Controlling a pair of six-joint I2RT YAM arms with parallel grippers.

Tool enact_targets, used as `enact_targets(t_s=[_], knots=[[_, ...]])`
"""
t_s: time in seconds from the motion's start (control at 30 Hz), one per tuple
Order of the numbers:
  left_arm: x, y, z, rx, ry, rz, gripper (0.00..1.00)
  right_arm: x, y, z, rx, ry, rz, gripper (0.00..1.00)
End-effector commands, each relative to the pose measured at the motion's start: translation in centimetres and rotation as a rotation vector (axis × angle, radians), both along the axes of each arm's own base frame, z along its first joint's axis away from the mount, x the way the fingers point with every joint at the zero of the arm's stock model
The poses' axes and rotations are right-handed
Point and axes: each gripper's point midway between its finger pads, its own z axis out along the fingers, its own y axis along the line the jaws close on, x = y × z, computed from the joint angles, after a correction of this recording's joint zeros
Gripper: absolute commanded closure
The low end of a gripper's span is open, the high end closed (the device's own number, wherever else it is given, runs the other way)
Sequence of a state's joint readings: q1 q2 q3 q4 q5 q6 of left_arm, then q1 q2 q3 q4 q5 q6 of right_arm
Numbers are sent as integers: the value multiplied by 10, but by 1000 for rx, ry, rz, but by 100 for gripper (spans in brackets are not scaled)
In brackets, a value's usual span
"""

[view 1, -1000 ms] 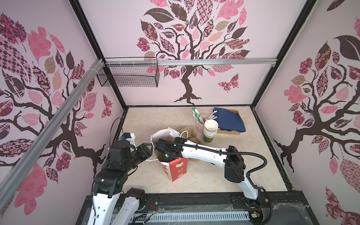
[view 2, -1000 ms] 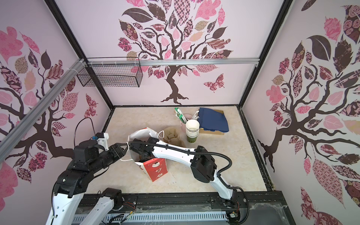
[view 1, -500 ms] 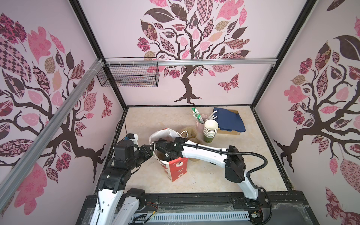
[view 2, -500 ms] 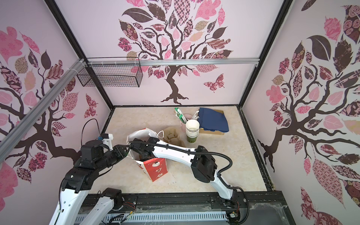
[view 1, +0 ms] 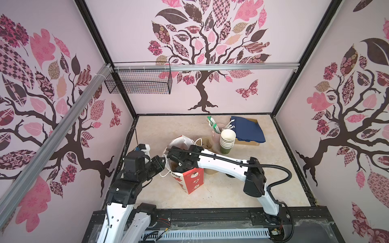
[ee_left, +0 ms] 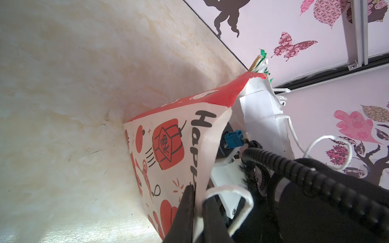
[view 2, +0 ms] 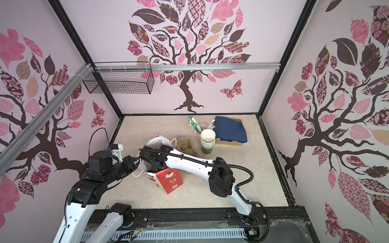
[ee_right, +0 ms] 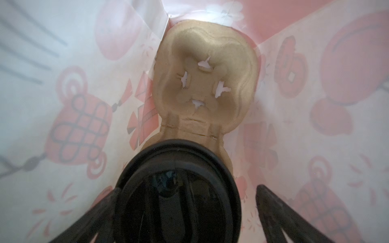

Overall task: Pack a coffee takeout order
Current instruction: Place the coffee cup in the cup tray, then shake the takeout bag at the center of the table.

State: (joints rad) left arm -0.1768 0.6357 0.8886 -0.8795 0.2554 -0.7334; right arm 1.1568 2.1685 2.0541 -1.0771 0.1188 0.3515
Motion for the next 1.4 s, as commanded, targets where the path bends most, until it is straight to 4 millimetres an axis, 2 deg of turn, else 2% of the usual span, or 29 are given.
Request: enact_targets(t_s=[0.0, 0.33, 0.43, 0.47, 0.6, 0.77, 1.03, 1.13, 1.37], knots=[[-1, -1, 2, 5, -10, -15, 88, -1, 0, 14, 36, 6, -11, 0], [0, -10, 5, -2, -12, -69, 92, 5, 5, 36, 68, -19, -44, 0], [-1, -15, 7, 3, -13, -91, 93, 9, 1, 30, 35, -32, -69, 0], [-1, -16, 6, 8, -12, -97, 93, 13, 6, 40, 59, -50, -79, 0], [-2, -17, 5, 21, -9, -99, 93, 20, 9, 53, 69, -81, -101, 0], [-1, -13, 7, 33, -17, -73, 93, 19, 7, 70, 94, -89, -107, 0], [1, -10, 19, 49, -45, -64, 95, 15, 4, 62, 88, -73, -106, 1], [1, -6, 20, 77, -42, -60, 95, 16, 7, 76, 121, -84, -107, 2], [3, -6, 20, 87, -42, -61, 95, 18, 8, 127, 230, -141, -113, 3]])
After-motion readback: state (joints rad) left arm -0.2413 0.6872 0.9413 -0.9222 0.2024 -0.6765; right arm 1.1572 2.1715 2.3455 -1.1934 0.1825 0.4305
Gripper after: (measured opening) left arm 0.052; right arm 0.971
